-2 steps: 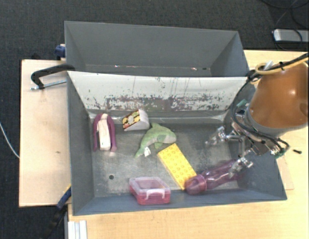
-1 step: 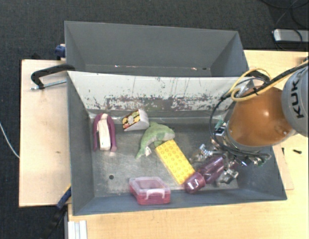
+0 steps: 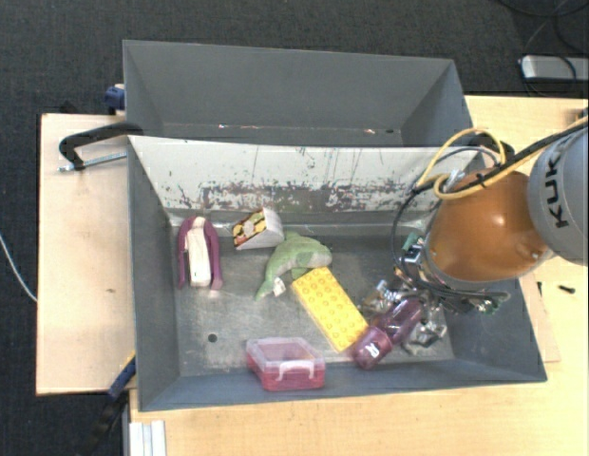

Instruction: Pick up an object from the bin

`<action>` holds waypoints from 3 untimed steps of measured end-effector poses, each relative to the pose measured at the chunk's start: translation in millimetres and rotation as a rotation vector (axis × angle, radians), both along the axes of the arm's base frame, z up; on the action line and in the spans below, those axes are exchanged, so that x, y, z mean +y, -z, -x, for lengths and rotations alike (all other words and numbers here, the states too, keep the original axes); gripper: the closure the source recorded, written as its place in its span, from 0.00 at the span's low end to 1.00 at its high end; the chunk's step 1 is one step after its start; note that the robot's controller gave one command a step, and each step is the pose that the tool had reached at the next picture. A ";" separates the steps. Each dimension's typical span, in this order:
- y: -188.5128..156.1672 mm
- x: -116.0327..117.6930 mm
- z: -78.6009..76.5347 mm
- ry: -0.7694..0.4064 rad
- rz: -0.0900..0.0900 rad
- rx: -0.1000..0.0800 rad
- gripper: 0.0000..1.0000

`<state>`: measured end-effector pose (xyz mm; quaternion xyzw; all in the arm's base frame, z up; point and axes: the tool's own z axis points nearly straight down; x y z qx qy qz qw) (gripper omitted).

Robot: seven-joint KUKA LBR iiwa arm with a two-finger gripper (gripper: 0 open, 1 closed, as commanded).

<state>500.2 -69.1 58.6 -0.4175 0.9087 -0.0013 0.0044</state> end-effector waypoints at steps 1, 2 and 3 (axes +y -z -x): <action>-0.7 -0.4 0.6 -0.007 -0.002 -0.001 1.00; -5.5 -0.9 1.1 -0.012 -0.001 0.000 1.00; -21.3 -1.9 2.1 -0.011 0.001 0.000 1.00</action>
Offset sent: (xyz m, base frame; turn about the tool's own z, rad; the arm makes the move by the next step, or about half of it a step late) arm 0.0000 -0.0002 0.0709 0.0000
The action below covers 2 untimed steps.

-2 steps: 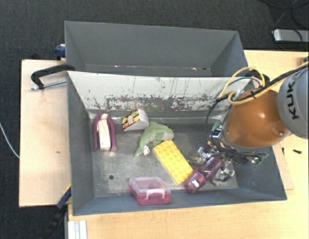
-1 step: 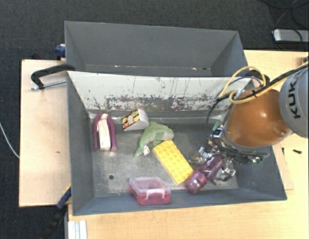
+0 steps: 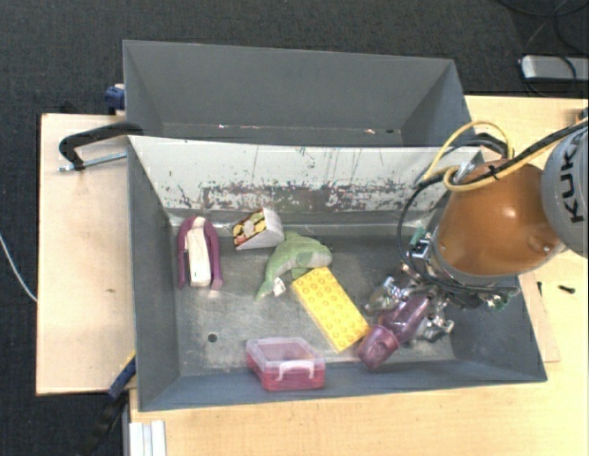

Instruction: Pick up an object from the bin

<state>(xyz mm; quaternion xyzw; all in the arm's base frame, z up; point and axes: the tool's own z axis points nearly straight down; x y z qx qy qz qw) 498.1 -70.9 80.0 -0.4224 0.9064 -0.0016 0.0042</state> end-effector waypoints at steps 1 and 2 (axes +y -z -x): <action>-13.5 0.6 0.5 0.001 -0.001 0.004 1.00; -31.9 1.0 1.0 0.001 -0.002 0.006 1.00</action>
Offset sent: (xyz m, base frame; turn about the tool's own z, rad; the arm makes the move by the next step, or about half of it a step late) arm -0.0001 0.0001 0.0571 0.0000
